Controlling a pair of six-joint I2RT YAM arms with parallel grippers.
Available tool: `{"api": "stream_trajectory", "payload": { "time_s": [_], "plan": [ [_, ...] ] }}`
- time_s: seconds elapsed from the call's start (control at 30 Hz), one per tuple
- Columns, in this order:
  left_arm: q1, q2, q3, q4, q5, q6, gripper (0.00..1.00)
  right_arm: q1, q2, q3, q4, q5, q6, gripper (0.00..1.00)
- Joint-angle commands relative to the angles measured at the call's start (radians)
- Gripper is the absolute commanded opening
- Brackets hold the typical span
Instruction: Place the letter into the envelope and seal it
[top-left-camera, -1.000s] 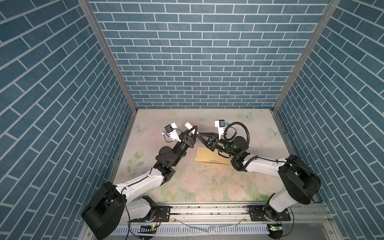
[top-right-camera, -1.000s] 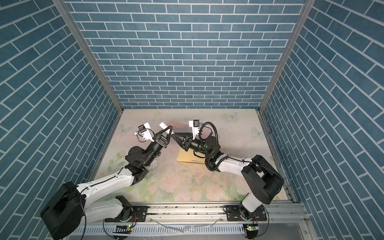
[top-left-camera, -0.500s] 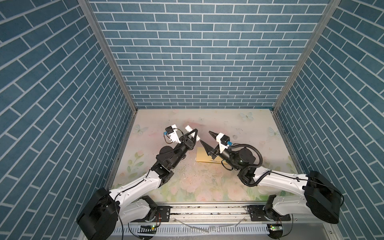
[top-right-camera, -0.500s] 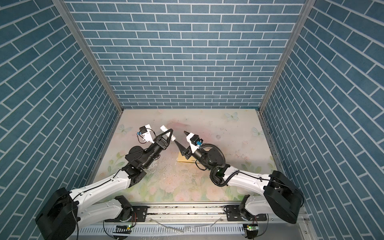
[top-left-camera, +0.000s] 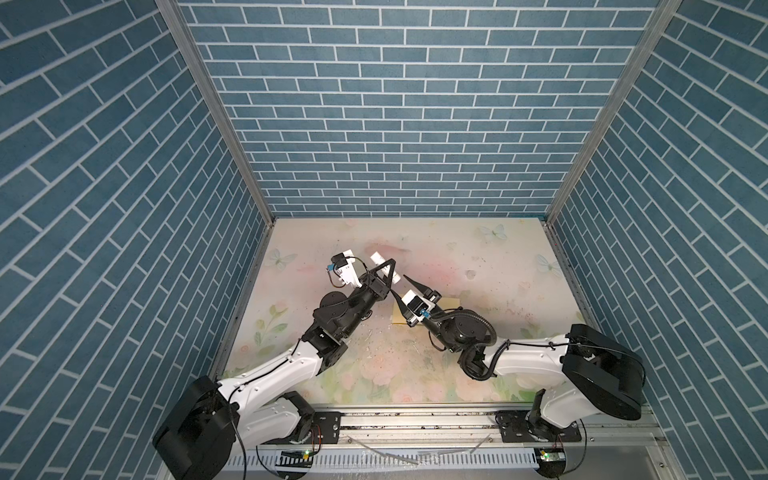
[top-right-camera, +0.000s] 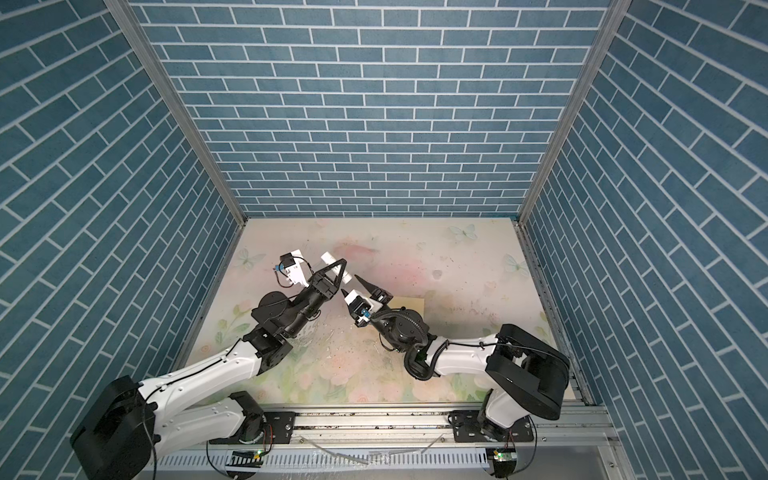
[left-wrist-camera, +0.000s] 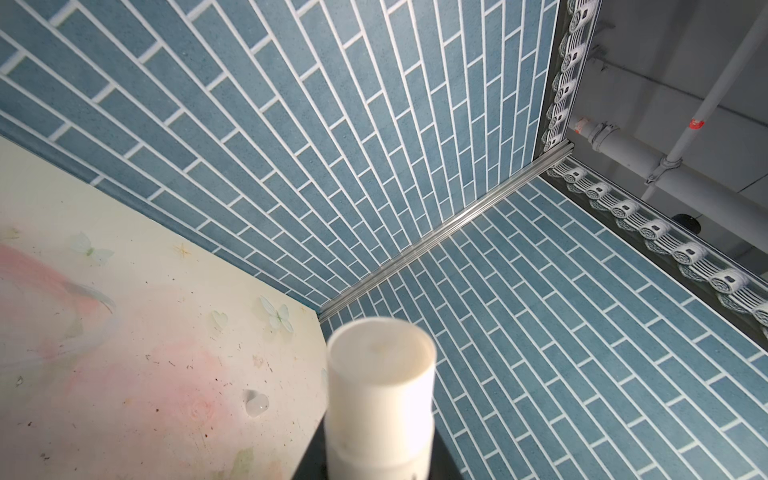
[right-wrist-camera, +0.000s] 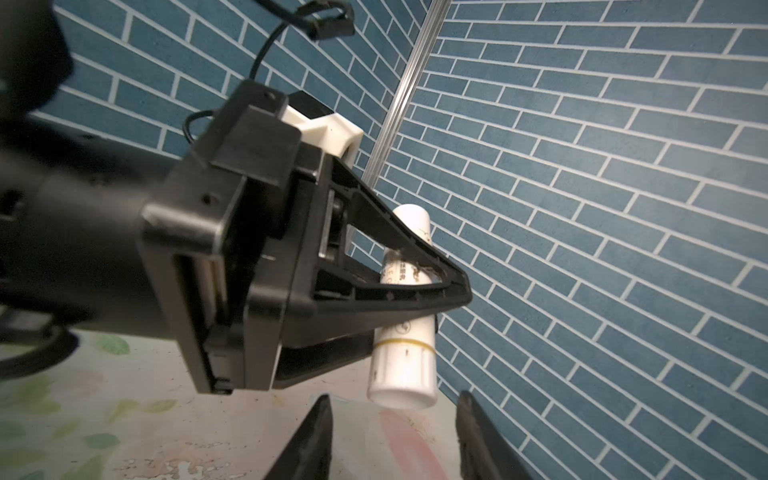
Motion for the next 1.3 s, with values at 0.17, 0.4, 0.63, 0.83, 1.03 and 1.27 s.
{"api": "stream_trajectory", "payload": {
  "time_s": [0.17, 0.4, 0.63, 0.83, 1.03, 1.27],
  "plan": [
    [-0.001, -0.001, 0.008, 0.025, 0.005, -0.013, 0.00, 0.008, 0.029, 0.068, 0.068, 0.041, -0.058, 0.41],
    [-0.002, 0.006, 0.007, 0.033, 0.008, -0.020, 0.00, 0.009, 0.045, 0.087, 0.047, 0.049, -0.057, 0.27],
    [-0.002, 0.020, 0.008, 0.052, 0.019, -0.015, 0.00, 0.008, 0.036, 0.101, 0.041, 0.052, 0.030, 0.05],
    [-0.001, 0.057, 0.001, 0.142, 0.055, 0.030, 0.00, -0.093, -0.059, 0.108, -0.049, -0.097, 0.572, 0.00],
    [-0.003, 0.100, -0.010, 0.251, 0.092, 0.070, 0.00, -0.266, -0.075, 0.112, 0.022, -0.275, 1.210, 0.00],
    [-0.009, 0.106, -0.016, 0.282, 0.100, 0.113, 0.00, -0.333, 0.004, 0.140, 0.126, -0.369, 1.598, 0.00]
  ]
}}
